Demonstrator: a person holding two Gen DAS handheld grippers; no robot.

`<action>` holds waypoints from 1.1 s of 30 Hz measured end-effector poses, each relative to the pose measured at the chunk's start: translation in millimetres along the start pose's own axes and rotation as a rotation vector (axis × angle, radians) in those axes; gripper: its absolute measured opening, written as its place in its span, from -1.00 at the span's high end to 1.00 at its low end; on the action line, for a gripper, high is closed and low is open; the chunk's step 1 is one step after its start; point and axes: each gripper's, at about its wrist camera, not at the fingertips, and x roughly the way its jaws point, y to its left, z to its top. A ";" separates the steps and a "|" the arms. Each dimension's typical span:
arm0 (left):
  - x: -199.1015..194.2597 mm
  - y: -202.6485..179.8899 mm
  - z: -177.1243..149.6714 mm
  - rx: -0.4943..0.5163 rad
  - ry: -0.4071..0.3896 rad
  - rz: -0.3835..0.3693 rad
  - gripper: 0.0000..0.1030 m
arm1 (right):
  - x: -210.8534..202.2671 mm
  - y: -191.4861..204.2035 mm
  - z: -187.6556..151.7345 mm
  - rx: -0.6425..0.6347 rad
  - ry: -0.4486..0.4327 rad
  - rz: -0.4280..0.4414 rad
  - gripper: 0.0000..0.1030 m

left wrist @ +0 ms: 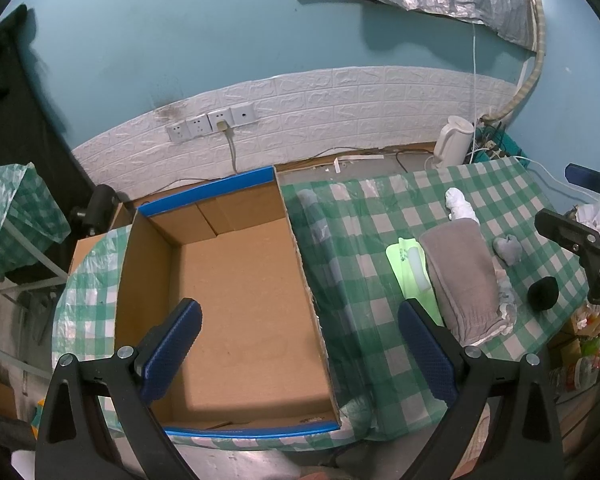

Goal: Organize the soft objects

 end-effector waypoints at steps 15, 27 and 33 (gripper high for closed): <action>0.4 0.2 1.0 0.000 0.003 0.000 -0.93 | -0.2 -0.2 -0.7 -0.001 0.001 -0.001 -0.97; 0.5 0.4 1.2 -0.002 0.005 0.000 -0.93 | 0.1 0.2 -1.5 -0.002 0.004 -0.002 -0.97; 0.6 0.6 1.3 0.000 0.005 -0.002 -0.93 | -0.9 0.2 -0.3 -0.003 0.003 -0.002 -0.97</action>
